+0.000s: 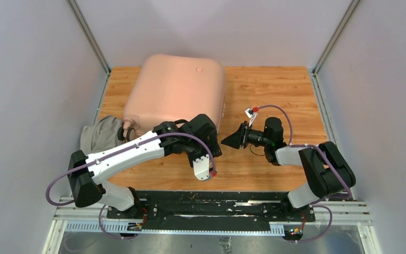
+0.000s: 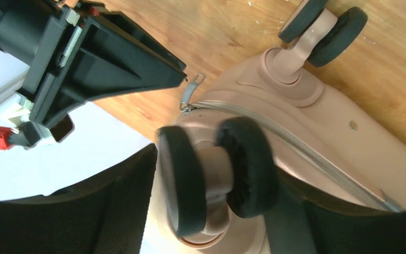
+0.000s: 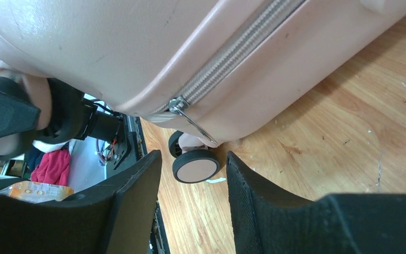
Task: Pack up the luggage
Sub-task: Zip the luggage at the center of the board.
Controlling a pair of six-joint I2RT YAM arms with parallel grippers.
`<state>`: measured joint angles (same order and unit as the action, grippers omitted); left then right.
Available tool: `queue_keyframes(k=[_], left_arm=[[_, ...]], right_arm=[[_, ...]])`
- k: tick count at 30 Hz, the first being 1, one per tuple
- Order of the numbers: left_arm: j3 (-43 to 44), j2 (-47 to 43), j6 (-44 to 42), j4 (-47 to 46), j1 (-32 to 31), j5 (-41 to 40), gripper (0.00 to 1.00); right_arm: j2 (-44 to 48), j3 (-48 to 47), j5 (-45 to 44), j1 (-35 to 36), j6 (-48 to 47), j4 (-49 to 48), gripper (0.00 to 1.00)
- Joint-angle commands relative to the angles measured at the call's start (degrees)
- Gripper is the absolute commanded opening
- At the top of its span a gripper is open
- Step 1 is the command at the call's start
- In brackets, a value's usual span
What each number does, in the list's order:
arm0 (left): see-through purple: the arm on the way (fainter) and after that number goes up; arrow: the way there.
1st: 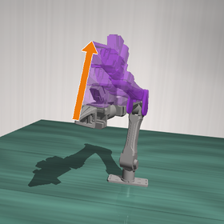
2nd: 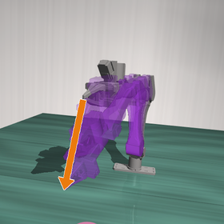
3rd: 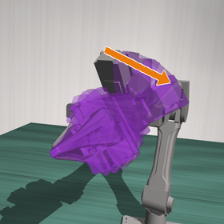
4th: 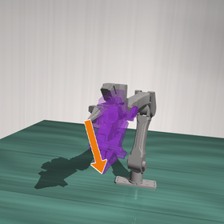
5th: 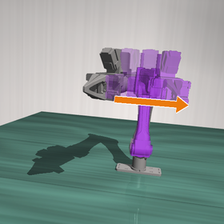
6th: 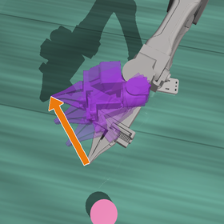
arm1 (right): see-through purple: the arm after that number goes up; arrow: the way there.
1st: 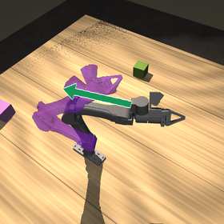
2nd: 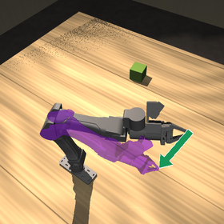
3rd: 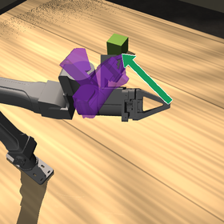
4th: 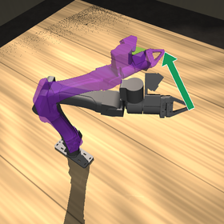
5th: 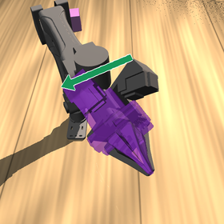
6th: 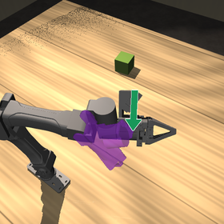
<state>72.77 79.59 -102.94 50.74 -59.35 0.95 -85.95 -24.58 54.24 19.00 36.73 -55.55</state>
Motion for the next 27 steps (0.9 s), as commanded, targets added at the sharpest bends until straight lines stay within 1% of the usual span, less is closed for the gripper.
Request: queue_keyframes(k=[1, 5, 8, 9, 10, 13, 16, 18, 19, 20, 21, 24, 27], left_arm=[[3.23, 1.43, 3.37, 0.16, -0.46, 0.87, 0.64], [5.8, 1.57, 9.74, 0.28, -1.17, 0.26, 0.31], [5.57, 0.16, 11.26, 0.32, -1.2, -0.28, 0.14], [5.22, -0.46, 11.53, 0.33, -1.24, -0.38, 0.01], [4.86, -1.03, 11.67, 0.32, -1.22, -0.63, 0.0], [3.9, -2.69, 11.86, 0.3, -1.27, -0.75, 0.0], [3.32, -3.77, 12.3, 0.32, -1.29, -0.86, 0.0], [2.98, -4.49, 12.2, 0.32, -1.29, -0.86, 0.0], [2.83, -4.81, 11.9, 0.32, -1.24, -1.57, 0.0], [2.74, -5.01, 11.61, 0.31, -1.24, -2.25, 0.0], [2.86, -5.25, 11.41, 0.3, -1.24, -2.39, 0.0], [3.68, -5.34, 11.23, 0.28, -1.28, -2.89, 0.0], [3.98, -5.46, 10.89, 0.26, -1.26, -3.76, 0.0]], right_arm=[[0.55, 1.29, -0.55, -1.08, -1.74, 1.08, 0.52], [-3.99, 0.13, 1.81, -0.99, 1.99, -6.82, 0.53], [-7.45, -0.4, 2.96, -0.99, 4.05, -13.34, 0.54], [-8.7, -0.73, 3.6, -0.99, 4.77, -15.25, 0.54], [-9.88, -1.22, 4.33, -0.99, 5.4, -16.62, 0.55], [-13.39, -2.39, 4.38, -1.45, 6.75, -19.44, 0.56], [-14.96, -1.61, 3.72, -3.34, 8.7, -24.16, 0.63], [-15.62, -1.72, 4.27, -4.5, 9.26, -25.63, 0.7], [-16.02, -2.22, 5.07, -4.66, 9.32, -25.97, 0.75], [-16.57, -2.78, 6.04, -4.61, 9.67, -26.62, 0.82], [-17.45, -3.32, 6.7, -4.59, 10.8, -28.25, 0.86], [-20.02, -4.42, 8.9, -4.51, 15.3, -35.63, 0.87], [-19.71, -5.08, 11.03, -2.74, 15.1, -35.81, 0.87]])
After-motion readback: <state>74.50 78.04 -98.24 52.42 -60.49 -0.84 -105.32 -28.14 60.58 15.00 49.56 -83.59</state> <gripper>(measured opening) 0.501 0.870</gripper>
